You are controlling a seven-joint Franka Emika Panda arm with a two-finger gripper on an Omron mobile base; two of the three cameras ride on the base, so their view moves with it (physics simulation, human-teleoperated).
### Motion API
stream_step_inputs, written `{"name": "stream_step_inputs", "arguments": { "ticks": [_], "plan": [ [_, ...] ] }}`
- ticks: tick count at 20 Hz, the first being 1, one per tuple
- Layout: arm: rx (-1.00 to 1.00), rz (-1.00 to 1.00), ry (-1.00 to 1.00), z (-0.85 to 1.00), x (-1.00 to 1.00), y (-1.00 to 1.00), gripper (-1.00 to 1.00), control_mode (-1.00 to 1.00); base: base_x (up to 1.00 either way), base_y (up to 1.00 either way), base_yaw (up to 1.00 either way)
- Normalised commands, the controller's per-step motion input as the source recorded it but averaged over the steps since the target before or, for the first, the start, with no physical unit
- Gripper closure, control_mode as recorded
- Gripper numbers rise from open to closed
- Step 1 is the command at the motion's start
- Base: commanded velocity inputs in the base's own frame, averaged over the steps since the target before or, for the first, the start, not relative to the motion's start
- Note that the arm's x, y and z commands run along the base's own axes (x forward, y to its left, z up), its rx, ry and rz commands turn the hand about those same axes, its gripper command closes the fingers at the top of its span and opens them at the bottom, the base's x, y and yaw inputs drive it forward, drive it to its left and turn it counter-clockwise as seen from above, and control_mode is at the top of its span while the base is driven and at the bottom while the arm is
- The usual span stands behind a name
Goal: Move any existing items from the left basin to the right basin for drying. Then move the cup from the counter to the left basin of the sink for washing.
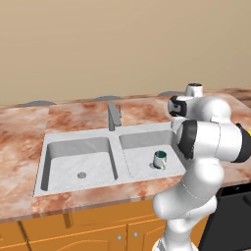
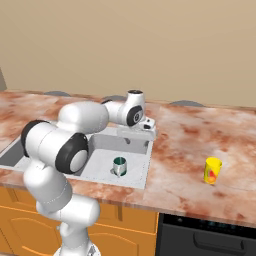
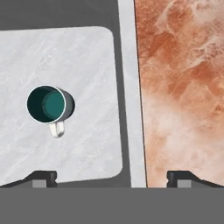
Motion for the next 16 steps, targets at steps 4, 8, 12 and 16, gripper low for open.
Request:
{"name": "stream_step_inputs", "arguments": {
  "ticks": [4,8,12,16],
  "plan": [
    [-0.02,-0.06,0.00,0.11,-0.05,-0.42,-1.00,-1.00,0.00,0.00,0.00],
    [-0.04,-0.09,0.00,0.07,-0.04,-0.36,-1.00,-1.00,0.00,0.00,0.00],
    [-0.09,-0.11,-0.05,0.05,-0.08,-0.32,-1.00,-1.00,0.00,0.00,0.00],
    [-0.12,-0.12,-0.09,0.01,-0.11,-0.28,-1.00,-1.00,0.00,0.00,0.00]
  ]
}}
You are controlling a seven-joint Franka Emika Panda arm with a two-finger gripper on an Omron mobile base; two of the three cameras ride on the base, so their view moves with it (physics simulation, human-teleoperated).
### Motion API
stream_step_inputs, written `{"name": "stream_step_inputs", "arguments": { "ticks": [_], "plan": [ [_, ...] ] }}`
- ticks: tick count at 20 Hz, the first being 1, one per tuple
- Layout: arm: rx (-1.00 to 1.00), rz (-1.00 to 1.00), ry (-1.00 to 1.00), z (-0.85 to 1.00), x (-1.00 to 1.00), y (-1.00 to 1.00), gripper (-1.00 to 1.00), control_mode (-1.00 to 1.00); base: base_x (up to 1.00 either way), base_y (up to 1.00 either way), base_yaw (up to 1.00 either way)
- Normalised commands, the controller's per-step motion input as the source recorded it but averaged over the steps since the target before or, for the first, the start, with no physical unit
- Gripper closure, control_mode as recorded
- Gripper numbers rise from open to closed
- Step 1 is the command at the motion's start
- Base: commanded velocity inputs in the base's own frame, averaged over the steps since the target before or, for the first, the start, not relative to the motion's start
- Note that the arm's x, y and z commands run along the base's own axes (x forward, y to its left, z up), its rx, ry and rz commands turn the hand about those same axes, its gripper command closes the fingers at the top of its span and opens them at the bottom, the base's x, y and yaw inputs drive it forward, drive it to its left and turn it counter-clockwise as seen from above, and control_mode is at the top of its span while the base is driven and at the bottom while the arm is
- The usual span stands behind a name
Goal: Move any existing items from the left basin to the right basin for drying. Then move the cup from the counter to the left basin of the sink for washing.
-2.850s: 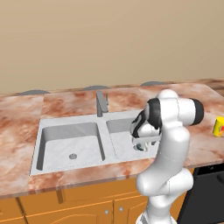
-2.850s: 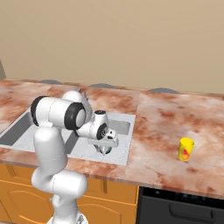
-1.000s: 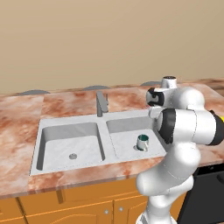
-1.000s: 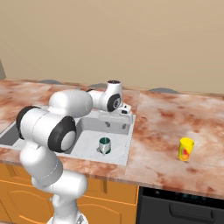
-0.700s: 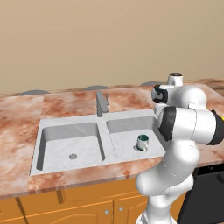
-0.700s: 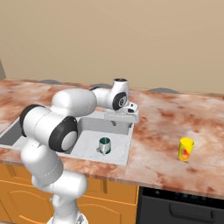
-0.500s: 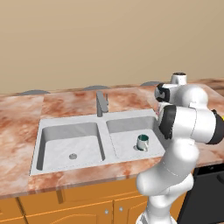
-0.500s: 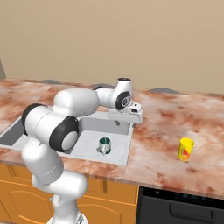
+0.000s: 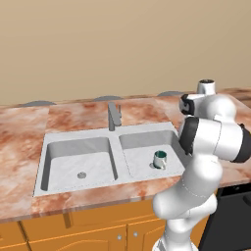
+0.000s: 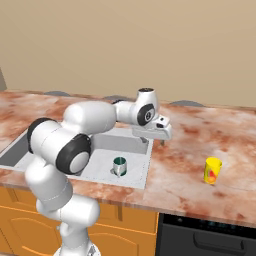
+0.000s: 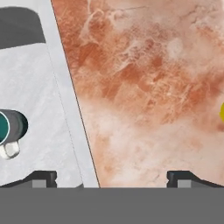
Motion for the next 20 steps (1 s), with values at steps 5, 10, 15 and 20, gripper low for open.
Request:
{"name": "stream_step_inputs", "arguments": {
  "ticks": [5,10,15,20],
  "plan": [
    [-0.12,-0.14,-0.10,0.00,-0.16,-0.25,-1.00,-1.00,0.00,0.00,0.00],
    [-0.05,-0.14,-0.05,0.02,-0.18,-0.27,-1.00,-1.00,0.00,0.00,0.00],
    [0.00,-0.15,-0.01,0.12,-0.24,-0.31,-1.00,-1.00,0.00,0.00,0.00],
    [0.00,-0.14,0.00,0.20,-0.16,-0.34,-1.00,-1.00,0.00,0.00,0.00]
  ]
}}
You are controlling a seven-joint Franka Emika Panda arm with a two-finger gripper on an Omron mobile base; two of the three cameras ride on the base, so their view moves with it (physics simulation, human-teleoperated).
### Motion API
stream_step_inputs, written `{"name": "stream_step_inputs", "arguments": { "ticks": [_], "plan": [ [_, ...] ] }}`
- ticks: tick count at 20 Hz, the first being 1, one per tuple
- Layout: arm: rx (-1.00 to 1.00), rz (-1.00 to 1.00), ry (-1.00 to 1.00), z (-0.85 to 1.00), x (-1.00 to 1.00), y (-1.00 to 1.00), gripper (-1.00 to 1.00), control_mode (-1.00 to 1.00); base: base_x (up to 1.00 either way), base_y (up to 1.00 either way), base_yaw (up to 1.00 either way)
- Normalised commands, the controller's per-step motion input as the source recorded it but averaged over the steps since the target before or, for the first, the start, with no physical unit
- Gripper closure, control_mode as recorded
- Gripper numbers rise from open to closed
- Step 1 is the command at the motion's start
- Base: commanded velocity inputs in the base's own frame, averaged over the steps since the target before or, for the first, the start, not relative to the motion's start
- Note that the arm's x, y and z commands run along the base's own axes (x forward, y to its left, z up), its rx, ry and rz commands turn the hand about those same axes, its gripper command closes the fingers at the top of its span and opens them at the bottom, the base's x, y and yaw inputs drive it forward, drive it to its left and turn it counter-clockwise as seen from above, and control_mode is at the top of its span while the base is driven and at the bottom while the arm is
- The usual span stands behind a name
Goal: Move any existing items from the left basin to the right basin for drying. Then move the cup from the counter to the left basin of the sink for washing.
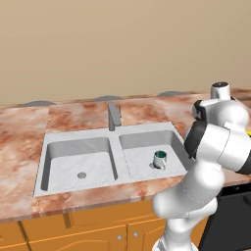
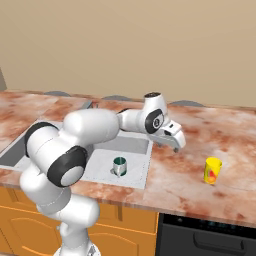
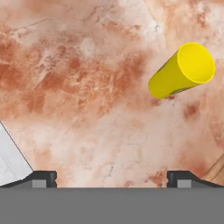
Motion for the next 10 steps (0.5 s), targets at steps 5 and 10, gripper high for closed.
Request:
{"name": "stream_step_inputs", "arguments": {
  "ticks": [5,10],
  "plan": [
    [0.00,-0.12,0.00,0.14,-0.09,-0.39,-1.00,-1.00,0.00,0.00,0.00],
    [0.00,-0.09,0.00,0.02,-0.03,-0.39,-1.00,-1.00,0.00,0.00,0.00]
  ]
}}
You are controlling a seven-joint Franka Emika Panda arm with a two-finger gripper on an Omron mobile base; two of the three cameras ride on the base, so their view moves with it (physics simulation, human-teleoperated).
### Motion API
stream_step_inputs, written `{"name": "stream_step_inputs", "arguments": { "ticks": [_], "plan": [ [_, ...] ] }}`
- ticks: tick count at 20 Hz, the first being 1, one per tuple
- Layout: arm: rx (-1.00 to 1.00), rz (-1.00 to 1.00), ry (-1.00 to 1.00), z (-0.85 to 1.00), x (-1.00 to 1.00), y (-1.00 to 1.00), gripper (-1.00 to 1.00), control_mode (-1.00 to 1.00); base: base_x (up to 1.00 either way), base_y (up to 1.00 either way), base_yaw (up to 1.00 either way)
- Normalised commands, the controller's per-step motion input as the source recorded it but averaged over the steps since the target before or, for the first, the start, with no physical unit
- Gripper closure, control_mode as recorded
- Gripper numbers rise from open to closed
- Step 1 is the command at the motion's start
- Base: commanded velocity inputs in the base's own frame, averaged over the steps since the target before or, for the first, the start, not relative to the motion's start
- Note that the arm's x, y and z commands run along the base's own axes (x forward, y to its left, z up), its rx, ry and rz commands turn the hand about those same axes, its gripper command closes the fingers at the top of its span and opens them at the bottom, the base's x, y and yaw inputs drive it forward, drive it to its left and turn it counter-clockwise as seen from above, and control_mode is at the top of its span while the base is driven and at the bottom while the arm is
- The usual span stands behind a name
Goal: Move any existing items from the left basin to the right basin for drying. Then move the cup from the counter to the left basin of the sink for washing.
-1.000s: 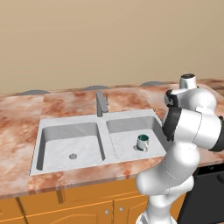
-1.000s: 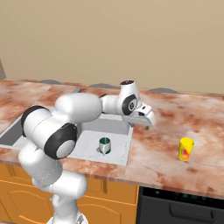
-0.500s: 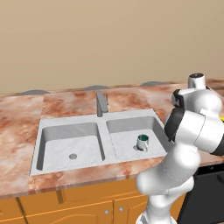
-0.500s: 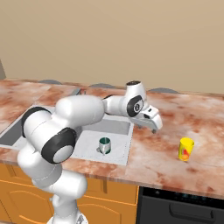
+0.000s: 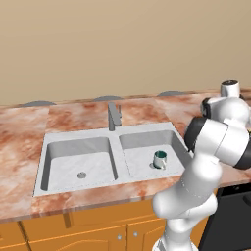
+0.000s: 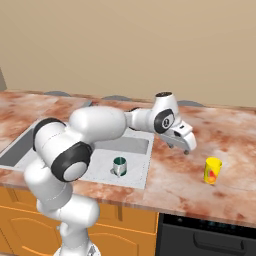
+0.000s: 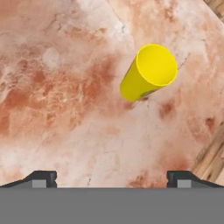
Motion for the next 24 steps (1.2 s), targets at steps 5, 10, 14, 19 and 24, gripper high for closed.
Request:
{"name": "stream_step_inputs", "arguments": {
  "ticks": [5,10,14,19,24],
  "plan": [
    [0.00,-0.06,-0.01,0.00,0.00,-0.36,-1.00,-1.00,0.00,0.00,0.00],
    [0.00,-0.01,-0.07,0.00,0.00,-0.30,-1.00,-1.00,0.00,0.00,0.00],
    [0.00,0.00,-0.08,0.00,0.00,-0.25,-1.00,-1.00,0.00,0.00,0.00],
    [0.00,0.00,-0.06,0.00,0.00,-0.20,-1.00,-1.00,0.00,0.00,0.00],
    [0.00,0.00,-0.01,0.00,0.00,-0.15,-1.00,-1.00,0.00,0.00,0.00]
  ]
}}
